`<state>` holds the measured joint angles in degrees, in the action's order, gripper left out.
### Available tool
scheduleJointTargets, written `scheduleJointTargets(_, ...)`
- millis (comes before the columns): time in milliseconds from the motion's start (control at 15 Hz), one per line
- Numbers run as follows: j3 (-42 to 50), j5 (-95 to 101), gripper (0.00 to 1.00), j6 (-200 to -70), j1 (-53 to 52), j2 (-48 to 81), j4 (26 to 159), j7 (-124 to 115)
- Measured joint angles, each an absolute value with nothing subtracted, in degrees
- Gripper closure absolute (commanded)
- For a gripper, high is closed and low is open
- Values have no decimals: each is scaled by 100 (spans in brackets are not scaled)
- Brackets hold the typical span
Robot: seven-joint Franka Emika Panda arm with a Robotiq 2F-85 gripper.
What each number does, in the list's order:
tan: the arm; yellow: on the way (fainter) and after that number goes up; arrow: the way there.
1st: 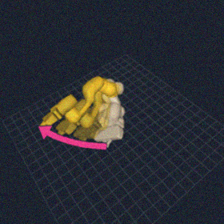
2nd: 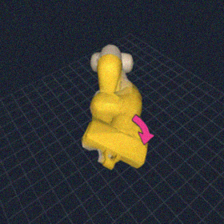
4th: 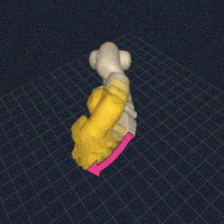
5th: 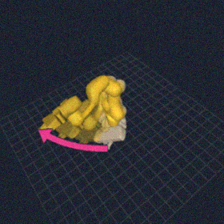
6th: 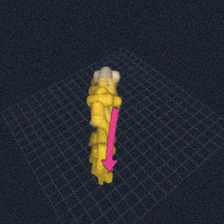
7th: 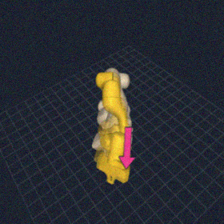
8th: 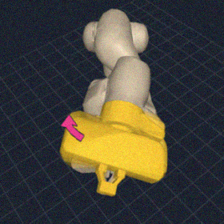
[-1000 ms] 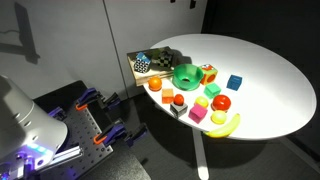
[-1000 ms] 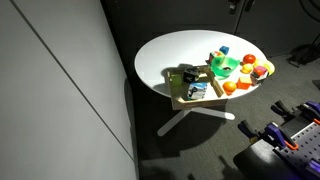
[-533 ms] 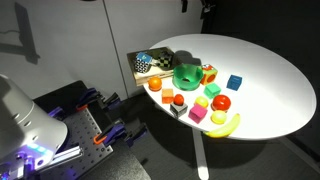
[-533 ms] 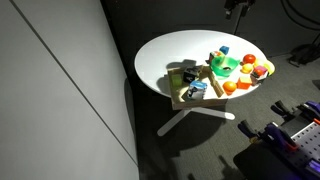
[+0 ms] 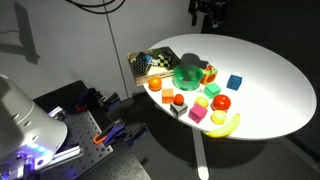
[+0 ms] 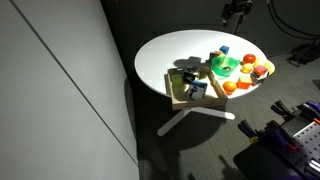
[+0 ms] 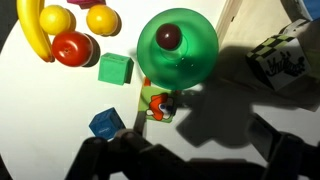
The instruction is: Pick up the square plush toy from the table and put it in the green bowl
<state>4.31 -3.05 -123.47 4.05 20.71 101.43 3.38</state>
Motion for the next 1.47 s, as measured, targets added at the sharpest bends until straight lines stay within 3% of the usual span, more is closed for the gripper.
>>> scheduleJointTargets(1467,480,-304,0,-12640,450,2665,9919,240)
